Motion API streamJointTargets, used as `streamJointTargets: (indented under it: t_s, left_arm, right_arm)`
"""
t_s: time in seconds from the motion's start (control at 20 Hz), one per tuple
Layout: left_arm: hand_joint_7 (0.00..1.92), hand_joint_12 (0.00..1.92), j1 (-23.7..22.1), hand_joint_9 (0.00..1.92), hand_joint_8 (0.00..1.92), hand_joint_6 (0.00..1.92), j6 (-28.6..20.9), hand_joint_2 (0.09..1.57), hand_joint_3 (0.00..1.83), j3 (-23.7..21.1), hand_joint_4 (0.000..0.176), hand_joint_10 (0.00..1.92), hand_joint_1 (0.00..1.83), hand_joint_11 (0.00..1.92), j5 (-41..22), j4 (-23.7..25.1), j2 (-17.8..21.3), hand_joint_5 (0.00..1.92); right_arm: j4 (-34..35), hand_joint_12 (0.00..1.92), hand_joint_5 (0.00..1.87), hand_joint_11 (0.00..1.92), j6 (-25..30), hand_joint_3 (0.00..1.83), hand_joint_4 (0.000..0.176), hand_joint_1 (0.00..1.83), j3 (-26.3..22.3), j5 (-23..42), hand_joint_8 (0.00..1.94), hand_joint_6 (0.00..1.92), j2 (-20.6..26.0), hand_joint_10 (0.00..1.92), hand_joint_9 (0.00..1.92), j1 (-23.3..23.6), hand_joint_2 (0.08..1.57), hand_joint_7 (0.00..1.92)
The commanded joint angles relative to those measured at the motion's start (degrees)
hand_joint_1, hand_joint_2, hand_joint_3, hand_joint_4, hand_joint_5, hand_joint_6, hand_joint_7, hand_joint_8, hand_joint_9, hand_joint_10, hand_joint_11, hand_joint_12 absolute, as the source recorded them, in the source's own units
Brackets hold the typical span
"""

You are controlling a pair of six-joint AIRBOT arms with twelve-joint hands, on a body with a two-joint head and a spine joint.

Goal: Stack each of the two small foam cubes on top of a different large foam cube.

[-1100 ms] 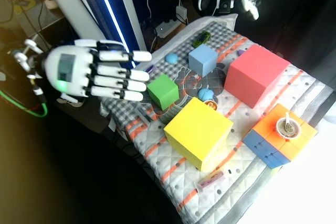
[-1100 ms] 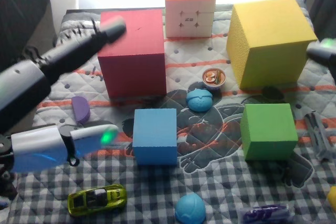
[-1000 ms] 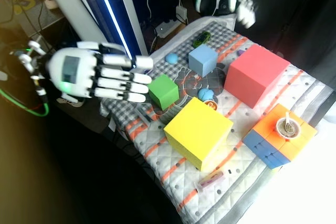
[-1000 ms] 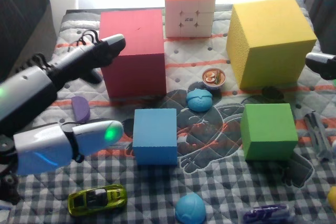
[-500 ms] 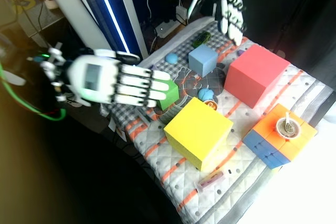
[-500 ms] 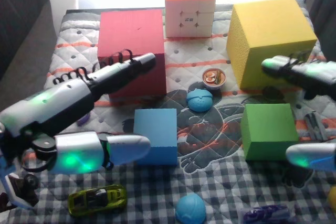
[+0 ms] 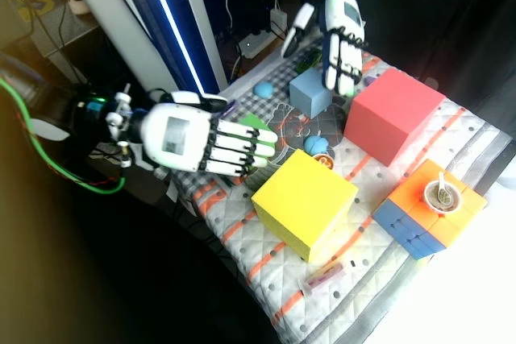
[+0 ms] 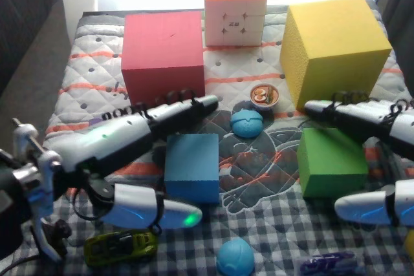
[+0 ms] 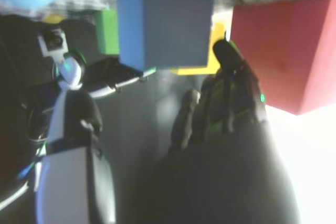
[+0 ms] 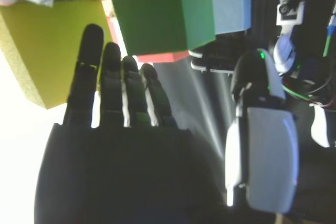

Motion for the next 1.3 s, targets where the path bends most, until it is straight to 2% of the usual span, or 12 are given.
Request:
streamJointTargets:
  t_s: [0.0, 0.2, 0.35, 0.45, 0.55, 0.65, 0.75, 0.9, 1.05, 1.1, 1.15, 1.25]
  left_arm:
    - [0.0, 1.0, -0.81, 0.0, 0.0, 0.0, -0.28, 0.94, 0.0, 0.39, 0.059, 0.0, 0.92, 0.0, -4.29, 0.25, -0.55, 0.0]
    - [0.13, 1.58, -2.21, 0.17, 0.04, 0.01, 6.02, 0.95, 0.0, 1.61, 0.024, 0.1, 1.06, 0.0, -0.26, -3.29, -3.08, 0.07]
    - [0.25, 1.75, -2.44, 0.0, 0.08, 0.04, 8.68, 1.09, 0.0, 1.97, 0.018, 1.01, 1.13, 0.0, 0.43, -5.0, -4.2, 0.21]
    - [0.17, 1.79, -2.59, 0.0, 0.49, 0.21, 8.77, 1.15, 0.0, 2.53, 0.0, 1.38, 1.2, 0.0, 0.65, -5.27, -4.92, 0.27]
    - [0.06, 1.71, -2.86, 0.0, 0.95, 0.77, 8.77, 1.2, 0.0, 3.08, 0.0, 1.38, 1.26, 0.0, 0.83, -5.61, -5.65, 0.16]
    - [0.08, 1.63, -3.0, 0.0, 1.05, 1.28, 8.86, 1.23, 0.0, 3.2, 0.0, 1.33, 1.4, 0.0, 0.73, -5.66, -6.09, 0.08]
    - [0.05, 1.63, -3.18, 0.02, 1.18, 1.47, 9.47, 1.26, 0.01, 2.92, 0.0, 1.36, 1.43, 0.0, 0.12, -5.64, -6.16, 0.03]
    - [0.28, 1.9, -3.18, 0.4, 1.74, 1.39, 11.89, 1.38, 0.0, 1.25, 0.0, 1.9, 1.45, 0.16, -1.73, -5.6, -4.97, 0.11]
    - [0.01, 1.77, -3.22, 0.17, 1.48, 1.3, 12.66, 1.23, 0.0, -1.42, 0.0, 1.7, 1.53, 0.3, -4.73, -4.05, -2.52, 0.11]
    - [0.0, 1.76, -3.27, 0.41, 1.49, 1.37, 12.66, 1.27, 0.0, -2.58, 0.0, 1.76, 1.59, 0.35, -5.87, -3.07, -1.24, 0.09]
    - [0.0, 1.82, -3.39, 0.14, 1.49, 1.47, 12.66, 1.23, 0.0, -3.85, 0.0, 1.75, 1.48, 0.29, -7.24, -1.85, 0.27, 0.05]
    - [0.0, 1.85, -3.52, 0.34, 1.53, 1.55, 12.67, 1.29, 0.01, -5.17, 0.0, 1.82, 1.57, 0.27, -9.03, -0.58, 1.98, 0.03]
  right_arm:
    - [0.4, 1.46, 0.0, 0.0, 0.21, 0.0, 0.0, 0.62, 0.37, 4.9, 0.0, 0.0, -0.03, 0.41, 0.0, 0.78, 1.02, 0.07]
    - [0.39, 1.39, 0.03, 0.0, 0.21, 0.0, 0.0, 0.68, 1.33, 1.96, 0.01, 0.01, -1.54, 0.47, 0.0, 1.52, 1.03, 0.11]
    - [0.35, 1.46, 0.19, 0.0, 0.21, 0.0, 0.0, 0.84, 1.7, 0.88, 0.06, 0.08, -2.36, 0.82, 0.01, 1.74, 1.05, 0.28]
    - [0.32, 1.6, 0.31, 0.0, 0.21, 0.0, 0.0, 1.01, 2.09, 0.09, 0.16, 0.26, -3.03, 0.89, 0.19, 1.91, 1.04, 0.48]
    - [0.3, 1.72, 0.25, 0.06, 0.21, 0.0, 0.0, 1.12, 2.57, -0.54, 0.51, 0.81, -3.79, 1.1, 0.3, 2.07, 1.07, 0.56]
    - [0.23, 1.83, 0.2, 0.2, 0.21, 0.01, 0.0, 1.2, 2.68, -0.64, 1.18, 1.2, -4.14, 1.45, 0.4, 2.19, 1.13, 0.45]
    - [0.19, 1.92, 0.42, 0.62, 0.21, 0.04, 0.0, 1.18, 2.7, -0.59, 1.64, 1.48, -4.14, 1.89, 0.54, 2.4, 1.3, 0.69]
    - [-0.36, 1.92, 0.45, 0.39, 0.21, 0.0, 0.0, 1.09, 2.4, 0.07, 1.67, 1.65, -3.68, 1.78, 0.47, 2.89, 1.36, 0.65]
    - [-1.52, 1.92, 0.4, 0.61, 0.21, 0.01, 0.0, 1.09, 0.72, 2.44, 1.84, 1.67, -1.46, 1.91, 0.5, 3.31, 1.4, 0.56]
    - [-1.97, 1.92, 0.42, 0.69, 0.21, 0.0, 0.0, 1.08, -0.26, 3.78, 1.86, 1.64, -0.09, 1.92, 0.54, 3.41, 1.4, 0.58]
    - [-2.36, 1.92, 0.39, 0.72, 0.21, 0.01, 0.0, 1.07, -1.19, 5.61, 1.9, 1.65, 1.4, 1.92, 0.58, 3.5, 1.42, 0.57]
    - [-2.63, 1.92, 0.39, 0.39, 0.21, 0.0, 0.0, 1.05, -2.38, 8.23, 1.85, 1.69, 3.27, 1.91, 0.43, 3.65, 1.42, 0.57]
